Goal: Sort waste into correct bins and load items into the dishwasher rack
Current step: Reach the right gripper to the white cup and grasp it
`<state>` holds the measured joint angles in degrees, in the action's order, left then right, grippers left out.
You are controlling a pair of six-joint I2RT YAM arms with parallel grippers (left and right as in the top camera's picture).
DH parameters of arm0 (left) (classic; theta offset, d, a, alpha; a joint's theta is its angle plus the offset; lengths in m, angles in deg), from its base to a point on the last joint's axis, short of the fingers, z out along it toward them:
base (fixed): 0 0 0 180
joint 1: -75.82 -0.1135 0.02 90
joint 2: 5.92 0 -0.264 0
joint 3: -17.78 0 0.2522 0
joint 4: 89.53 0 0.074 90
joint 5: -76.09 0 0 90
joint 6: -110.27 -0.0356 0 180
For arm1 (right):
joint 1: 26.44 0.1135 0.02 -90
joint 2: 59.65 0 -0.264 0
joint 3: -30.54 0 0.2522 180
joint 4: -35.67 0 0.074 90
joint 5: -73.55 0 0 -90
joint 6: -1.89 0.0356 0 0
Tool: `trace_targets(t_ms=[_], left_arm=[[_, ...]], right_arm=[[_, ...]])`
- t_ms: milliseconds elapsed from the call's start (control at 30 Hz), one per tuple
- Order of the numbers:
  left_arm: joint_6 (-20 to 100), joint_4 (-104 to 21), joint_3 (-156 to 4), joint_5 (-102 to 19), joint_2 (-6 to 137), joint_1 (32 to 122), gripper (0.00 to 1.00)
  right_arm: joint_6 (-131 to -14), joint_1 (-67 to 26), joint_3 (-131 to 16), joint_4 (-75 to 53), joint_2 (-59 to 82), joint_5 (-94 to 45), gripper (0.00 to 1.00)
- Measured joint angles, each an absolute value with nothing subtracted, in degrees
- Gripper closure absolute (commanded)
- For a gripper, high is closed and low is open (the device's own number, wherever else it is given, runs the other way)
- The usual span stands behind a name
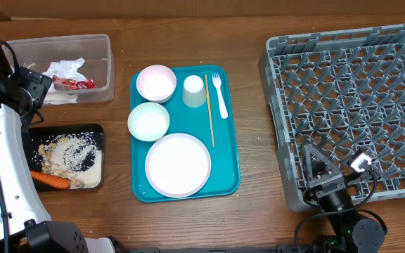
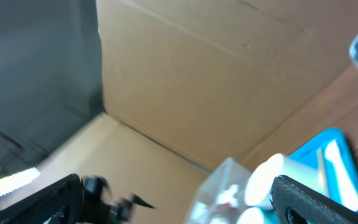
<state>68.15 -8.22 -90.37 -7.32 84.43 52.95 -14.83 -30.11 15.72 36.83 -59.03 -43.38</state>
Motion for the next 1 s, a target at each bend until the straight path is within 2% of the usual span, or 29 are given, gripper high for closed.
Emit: trace_targets(t_ms=[200, 333, 433, 633, 800, 900, 1000], left_arm=[[68.15, -8.24, -90.37, -7.32, 84.43, 52.95, 0.0], [68.15, -8.24, -90.37, -7.32, 84.43, 52.95, 0.0], [68.15, -8.22, -90.35, -7.32, 84.43, 52.95, 0.0], [68.15, -8.24, -90.37, -7.4, 84.43, 52.95, 0.0], [68.15, -8.33, -90.37, -7.69, 84.47, 52.95, 0.0], [68.15, -8.24, -90.35, -7.78, 84.47, 52.95, 0.0], [68.15, -8.24, -90.35, -7.73, 84.49, 52.95, 0.0]], right_arm=[[-3.9, -30.13, 15.72, 37.07, -59.0, -38.36, 0.0], [-6.02, -30.11, 15.72, 45.55, -59.07, -38.01, 0.0], [-8.3, -30.13, 15.5, 46.12, -59.05, -37.99, 0.0], [-25.61, -30.17, -2.03, 28.52, -50.39, -38.05, 0.0], [-42.96, -30.15, -23.67, 18.9, -30.9, -41.37, 0.0], [-49.32, -29.78, -35.08, 11.39, -19.6, -45.29, 0.0], [-56.58, -25.69, -48.04, 0.94, -6.48, -47.1, 0.0]])
